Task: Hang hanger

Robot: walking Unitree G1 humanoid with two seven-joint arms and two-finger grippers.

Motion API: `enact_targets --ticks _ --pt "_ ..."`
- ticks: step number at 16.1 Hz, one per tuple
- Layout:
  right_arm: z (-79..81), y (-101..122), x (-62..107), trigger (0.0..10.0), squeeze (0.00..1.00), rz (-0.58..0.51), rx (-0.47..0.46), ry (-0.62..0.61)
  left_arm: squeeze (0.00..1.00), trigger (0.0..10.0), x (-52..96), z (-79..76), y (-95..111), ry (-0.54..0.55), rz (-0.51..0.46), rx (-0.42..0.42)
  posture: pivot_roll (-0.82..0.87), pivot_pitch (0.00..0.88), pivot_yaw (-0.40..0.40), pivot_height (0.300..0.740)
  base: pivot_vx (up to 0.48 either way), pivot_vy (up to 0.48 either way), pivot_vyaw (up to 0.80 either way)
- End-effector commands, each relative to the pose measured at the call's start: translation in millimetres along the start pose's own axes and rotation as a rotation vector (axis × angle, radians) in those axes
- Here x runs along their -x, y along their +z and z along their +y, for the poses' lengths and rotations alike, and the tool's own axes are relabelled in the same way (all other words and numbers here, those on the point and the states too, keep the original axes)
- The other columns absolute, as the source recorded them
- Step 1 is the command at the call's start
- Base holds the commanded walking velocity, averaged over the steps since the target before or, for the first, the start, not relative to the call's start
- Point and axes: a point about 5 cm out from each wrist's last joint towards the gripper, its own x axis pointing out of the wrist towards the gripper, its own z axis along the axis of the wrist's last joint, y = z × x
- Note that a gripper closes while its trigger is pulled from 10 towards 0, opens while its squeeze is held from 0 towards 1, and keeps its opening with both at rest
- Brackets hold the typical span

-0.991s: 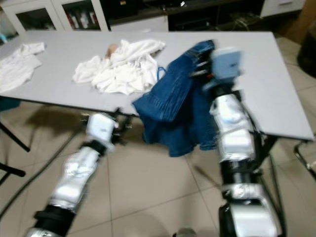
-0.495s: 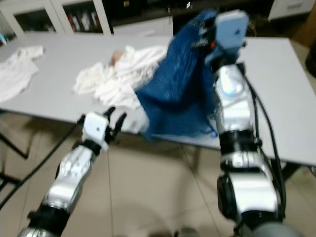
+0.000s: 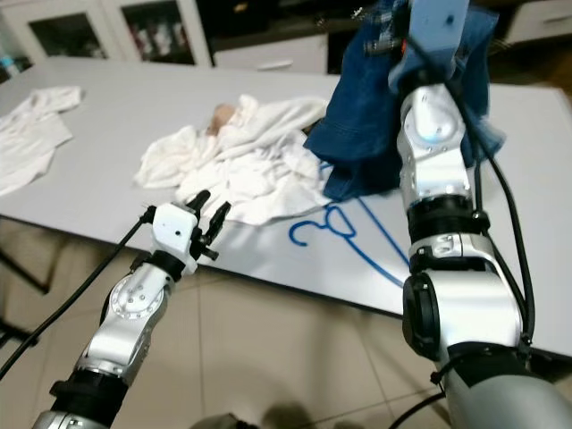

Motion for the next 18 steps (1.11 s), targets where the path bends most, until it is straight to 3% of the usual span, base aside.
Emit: enact_targets --ticks 1,4,5,9,11,14,18 --pt "-5.1 -6.2 3.7 10.0 0.00 0.019 -0.003 -0.026 0.00 10.0 0.3 -2.6 1.7 -0.004 -0.007 0.003 -0.02 0.000 0.095 0.740 0.000 0.000 0.00" --pt "-3.1 -36.9 23.3 10.0 0.00 0.124 -0.008 -0.030 0.00 10.0 2.0 -3.8 0.7 -0.007 -0.003 0.000 -0.02 0.000 0.096 0.740 0.000 0.000 0.00" --pt "-0.2 -55.7 37.3 10.0 0.00 0.198 -0.012 -0.014 0.00 10.0 1.4 -3.8 1.2 -0.012 -0.004 -0.004 -0.03 0.000 0.100 0.740 0.000 0.000 0.00" --pt "5.5 -78.3 57.1 10.0 0.00 0.300 -0.007 0.037 0.00 10.0 -1.7 -6.5 2.6 -0.034 -0.010 -0.014 -0.05 0.000 0.102 0.740 0.000 0.000 0.00" --pt "12.2 -78.9 59.7 10.0 0.00 0.303 -0.016 0.079 0.00 10.0 -2.3 -8.7 2.7 -0.040 -0.011 -0.015 -0.05 0.000 0.102 0.740 0.000 0.000 0.00" --pt "37.2 -71.9 61.5 10.0 0.00 0.272 0.013 0.229 0.00 10.0 -5.5 -12.4 3.9 -0.045 -0.017 -0.014 -0.05 0.000 0.096 0.740 0.000 0.000 0.00" --pt "48.0 -65.5 57.4 10.0 0.00 0.262 0.022 0.311 0.00 10.0 -7.8 -11.3 5.2 -0.044 -0.022 -0.011 -0.05 0.000 0.096 0.740 0.000 0.000 0.00"
